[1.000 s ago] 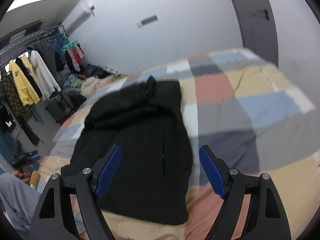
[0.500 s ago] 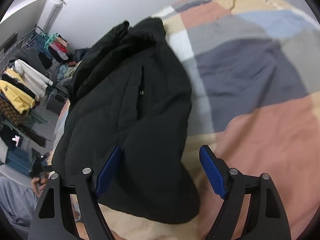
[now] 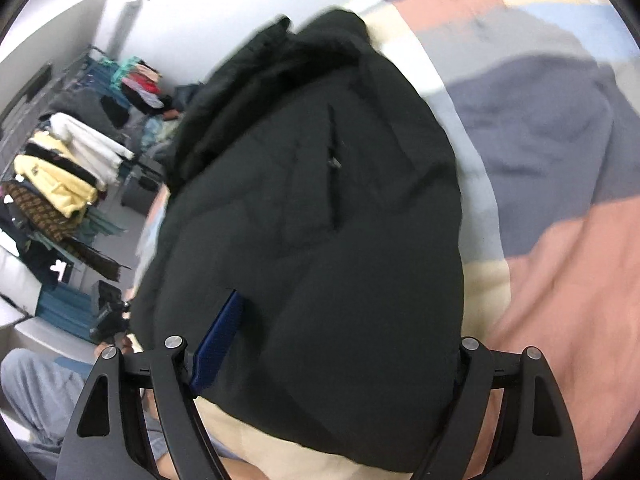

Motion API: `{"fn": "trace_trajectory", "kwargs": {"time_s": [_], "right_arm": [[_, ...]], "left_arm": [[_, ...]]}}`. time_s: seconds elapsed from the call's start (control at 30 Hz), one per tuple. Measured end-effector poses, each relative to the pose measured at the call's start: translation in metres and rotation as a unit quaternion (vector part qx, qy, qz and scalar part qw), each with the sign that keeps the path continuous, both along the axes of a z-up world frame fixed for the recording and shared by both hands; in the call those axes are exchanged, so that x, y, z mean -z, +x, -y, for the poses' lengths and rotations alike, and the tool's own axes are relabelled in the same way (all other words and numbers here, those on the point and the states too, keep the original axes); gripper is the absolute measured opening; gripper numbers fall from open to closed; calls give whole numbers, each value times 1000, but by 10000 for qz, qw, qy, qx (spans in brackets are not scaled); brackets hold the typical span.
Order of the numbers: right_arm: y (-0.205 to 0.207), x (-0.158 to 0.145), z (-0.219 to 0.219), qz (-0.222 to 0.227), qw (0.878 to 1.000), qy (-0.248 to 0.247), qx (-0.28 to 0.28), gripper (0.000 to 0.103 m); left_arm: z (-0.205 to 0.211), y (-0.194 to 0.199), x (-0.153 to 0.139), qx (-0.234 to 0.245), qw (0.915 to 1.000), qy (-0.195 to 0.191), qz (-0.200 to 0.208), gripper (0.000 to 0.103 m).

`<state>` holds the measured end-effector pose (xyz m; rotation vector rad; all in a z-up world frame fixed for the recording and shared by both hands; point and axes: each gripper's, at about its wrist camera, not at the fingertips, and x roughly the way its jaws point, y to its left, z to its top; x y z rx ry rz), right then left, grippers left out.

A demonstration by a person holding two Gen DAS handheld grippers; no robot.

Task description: Fold large clothes

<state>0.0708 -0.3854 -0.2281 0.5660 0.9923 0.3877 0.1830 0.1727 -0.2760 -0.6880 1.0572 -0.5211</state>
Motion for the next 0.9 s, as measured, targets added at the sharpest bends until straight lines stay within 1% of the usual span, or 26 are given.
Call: {"fn": "trace_trajectory", "kwargs": {"time_s": [0.03,0.1,0.13,0.2,0.23,0.27,0.3,0.33,0.37,0.47,0.6,0.63,0.8,0.9], "right_arm": [[0,3,-1,-42,10000,59,-58,81],[-1,2,-3,-26,9999,121,-103,81],[-2,0,-4,5,9997,195,-148,79],[-5,-4,-7,68,9990,352,-250,74],[-6,-6,-8,81,9988,383,-288,65],[-7,-9,-9,99,9987,369,-335,51],[-6,-9,-11,101,9987,342,-355,42],[-7,-12,-12,99,9987,340,-363,24],[-8,-15,-11,133,9984,396,-369,16],[-13,-38,-14,383,9983,339,-295,10],[-23,-74,-21,777,9964,107,-330,8],[-25,-79,-23,827,9961,74,-311,8],[-41,-105,-22,1206,9924,193,-137,7],[-49,-129,-18,1473,9887,268,9,6]], "left_arm": [[0,-1,1,-24,10000,-35,10,71],[-1,-3,0,-45,9999,-126,-18,62],[0,-5,0,-50,9999,-150,-38,59],[4,-7,2,-62,9998,-180,-64,46],[4,-9,0,-106,9997,-215,-77,42],[3,-10,-1,-144,9996,-230,-77,32],[1,-11,-3,-240,9992,-294,-90,22],[1,-12,-5,-302,9988,-359,-120,17],[-2,-14,-8,-397,9981,-442,-140,11],[-9,-21,-23,-538,9971,-542,-51,6],[-17,-36,-51,-650,9963,-536,170,3],[-20,-40,-57,-662,9962,-525,205,3],[-28,-56,-83,-840,9943,-563,345,3],[-38,-66,-105,-930,9919,-656,560,3]]}}
